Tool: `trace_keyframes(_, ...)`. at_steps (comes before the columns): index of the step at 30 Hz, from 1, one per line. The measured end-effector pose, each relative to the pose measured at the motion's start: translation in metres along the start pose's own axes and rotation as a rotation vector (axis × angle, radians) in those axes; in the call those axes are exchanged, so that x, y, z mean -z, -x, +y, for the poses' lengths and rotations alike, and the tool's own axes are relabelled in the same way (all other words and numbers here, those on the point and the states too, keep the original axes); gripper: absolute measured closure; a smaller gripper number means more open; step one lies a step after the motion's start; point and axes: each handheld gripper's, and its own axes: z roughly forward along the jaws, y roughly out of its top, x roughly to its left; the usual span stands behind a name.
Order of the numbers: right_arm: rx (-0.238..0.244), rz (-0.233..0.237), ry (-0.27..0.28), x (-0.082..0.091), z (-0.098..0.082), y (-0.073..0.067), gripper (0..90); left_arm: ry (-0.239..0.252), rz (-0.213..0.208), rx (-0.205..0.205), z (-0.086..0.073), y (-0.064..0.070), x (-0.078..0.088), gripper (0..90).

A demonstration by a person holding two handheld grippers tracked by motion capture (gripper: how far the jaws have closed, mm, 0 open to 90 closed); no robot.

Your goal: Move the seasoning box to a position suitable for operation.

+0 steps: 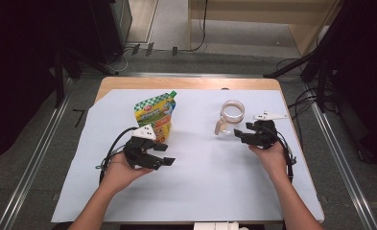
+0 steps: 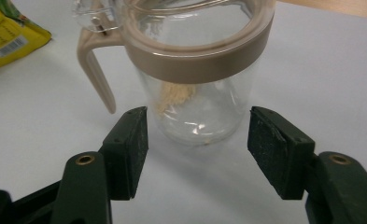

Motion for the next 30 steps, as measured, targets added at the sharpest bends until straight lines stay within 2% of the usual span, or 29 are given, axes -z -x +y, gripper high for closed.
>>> trace_keyframes(3, 0.002, -0.014, 0.022, -0.005, 0.004, 0.003, 38.0, 0.007, -0.003, 0.005, -0.002, 0.0, 0.001, 38.4)
trace_keyframes(8, 0.01, 0.011, 0.044, -0.012, 0.007, 0.002, 31.9, 0.001, 0.006, 0.009, -0.004, 0.002, 0.003, 38.4)
trace_keyframes(11, 0.005, 0.01, 0.054, -0.015, 0.008, -0.001, 27.5, 0.002, 0.008, 0.008, -0.005, 0.002, 0.004, 38.4)
trace_keyframes(12, -0.011, 0.002, 0.061, -0.02, 0.01, -0.003, 22.6, 0.002, 0.009, 0.014, -0.006, 0.002, 0.004, 38.4)
trace_keyframes(15, -0.034, 0.006, 0.062, -0.025, 0.011, -0.002, 18.8, 0.002, 0.007, 0.017, -0.007, 0.002, 0.006, 38.4)
trace_keyframes(18, -0.027, -0.008, 0.065, -0.034, 0.011, -0.004, 14.8, 0.009, 0.012, 0.019, -0.008, 0.002, 0.008, 38.4)
trace_keyframes(19, -0.014, -0.033, 0.066, -0.04, 0.012, -0.007, 13.1, 0.009, 0.011, 0.022, -0.009, 0.002, 0.009, 38.4)
trace_keyframes(22, -0.002, -0.062, 0.08, -0.048, 0.012, -0.01, 11.5, 0.01, 0.012, 0.026, -0.01, 0.003, 0.01, 38.4)
trace_keyframes(30, -0.005, -0.075, 0.125, -0.057, 0.011, -0.011, 10.4, 0.009, 0.007, 0.028, -0.011, 0.003, 0.01, 38.4)
